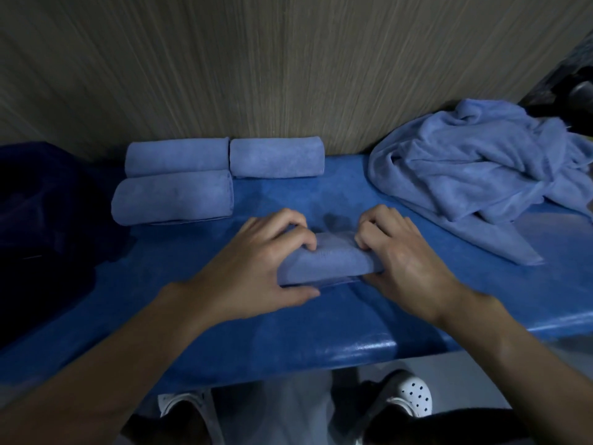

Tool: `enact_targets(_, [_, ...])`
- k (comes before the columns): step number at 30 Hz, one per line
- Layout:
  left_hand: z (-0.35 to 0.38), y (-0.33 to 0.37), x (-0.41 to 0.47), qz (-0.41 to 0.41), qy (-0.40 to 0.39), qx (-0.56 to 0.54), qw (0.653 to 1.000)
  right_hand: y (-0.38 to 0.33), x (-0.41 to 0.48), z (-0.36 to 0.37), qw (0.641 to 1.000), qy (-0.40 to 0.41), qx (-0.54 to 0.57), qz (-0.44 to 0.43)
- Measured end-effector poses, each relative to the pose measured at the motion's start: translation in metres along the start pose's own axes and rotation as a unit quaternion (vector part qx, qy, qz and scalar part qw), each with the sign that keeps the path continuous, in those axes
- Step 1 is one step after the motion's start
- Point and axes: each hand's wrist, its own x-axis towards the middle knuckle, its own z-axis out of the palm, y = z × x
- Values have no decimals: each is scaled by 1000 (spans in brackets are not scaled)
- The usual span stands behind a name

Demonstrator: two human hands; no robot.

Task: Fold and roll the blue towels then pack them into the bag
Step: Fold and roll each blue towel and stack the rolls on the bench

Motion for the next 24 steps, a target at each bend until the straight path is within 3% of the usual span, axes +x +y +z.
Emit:
enact_targets(3, [0,4,-2,-24,-17,-81,996,1,-7,0,1000,-16,20,6])
enact_targets(8, [6,1,-1,-17,-43,-41,998,-4,-16,-5,981,-36,186,46])
enact_targets(11, [7,2,-2,-13,-52,-29,998,-3,-18,0,979,-43,194,39])
enact_targets(15, [-3,2,-1,-16,40,33,999,-2,-14,2,976,-45,207,47])
enact_targets(19, [-25,-18,0,-135,167,172,961,-6,-4,8,977,-25,201,62])
enact_targets(24, [-38,-47,-16,-289,141,274,907,-9,25,21,977,15,188,100])
